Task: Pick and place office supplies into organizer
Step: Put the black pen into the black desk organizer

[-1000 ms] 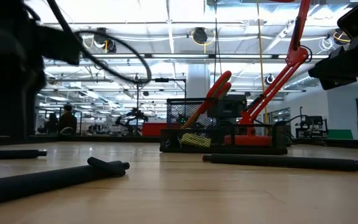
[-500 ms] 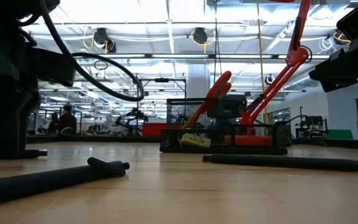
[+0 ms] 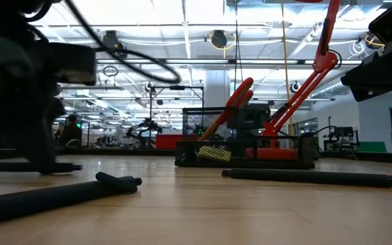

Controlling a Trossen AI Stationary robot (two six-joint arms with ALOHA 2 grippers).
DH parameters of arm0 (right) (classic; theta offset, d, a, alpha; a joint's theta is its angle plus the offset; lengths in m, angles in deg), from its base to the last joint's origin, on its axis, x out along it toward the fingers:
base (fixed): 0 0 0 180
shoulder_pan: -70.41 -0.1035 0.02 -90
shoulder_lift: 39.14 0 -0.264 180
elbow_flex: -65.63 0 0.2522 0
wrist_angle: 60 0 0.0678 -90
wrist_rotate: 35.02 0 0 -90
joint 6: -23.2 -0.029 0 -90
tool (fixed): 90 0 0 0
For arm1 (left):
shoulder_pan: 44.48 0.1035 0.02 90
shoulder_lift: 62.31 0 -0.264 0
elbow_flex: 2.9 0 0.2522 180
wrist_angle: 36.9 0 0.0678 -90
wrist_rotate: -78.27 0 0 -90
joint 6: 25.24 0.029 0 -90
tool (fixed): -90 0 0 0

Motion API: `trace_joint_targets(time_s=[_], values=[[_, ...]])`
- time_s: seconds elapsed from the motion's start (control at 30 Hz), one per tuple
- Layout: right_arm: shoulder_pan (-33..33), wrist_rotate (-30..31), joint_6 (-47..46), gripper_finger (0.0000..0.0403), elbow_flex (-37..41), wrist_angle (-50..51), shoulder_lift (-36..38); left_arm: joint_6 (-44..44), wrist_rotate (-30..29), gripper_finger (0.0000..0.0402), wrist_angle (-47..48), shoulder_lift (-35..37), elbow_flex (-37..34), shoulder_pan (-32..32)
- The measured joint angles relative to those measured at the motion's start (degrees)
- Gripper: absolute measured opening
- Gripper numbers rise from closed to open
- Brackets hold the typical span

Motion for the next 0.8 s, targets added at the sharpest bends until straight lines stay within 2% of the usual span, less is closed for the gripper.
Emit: trace_joint_targets(time_s=[0.23,0.53,0.6,0.8], values=[[0.0,0.02,-0.02,0.0026,0.0,-0.2,0.0,12.2,-3.53,0.0042,-17.13,-0.28,-0.11,0.98],[0.02,0.36,0.5,0.0023,0.0,-0.45,-0.02,29.87,-5.55,0.0034,-33.2,-0.17,-0.11,7.43],[0.02,0.38,0.59,0.0022,0.0,-0.47,-0.02,36.99,-5.23,0.0037,-40.05,-0.17,-0.11,9.13],[0.02,0.39,0.46,0.0022,0.0,-1.0,-0.02,57.6,0.86,0.0037,-61.06,-0.04,0.01,16.09]])
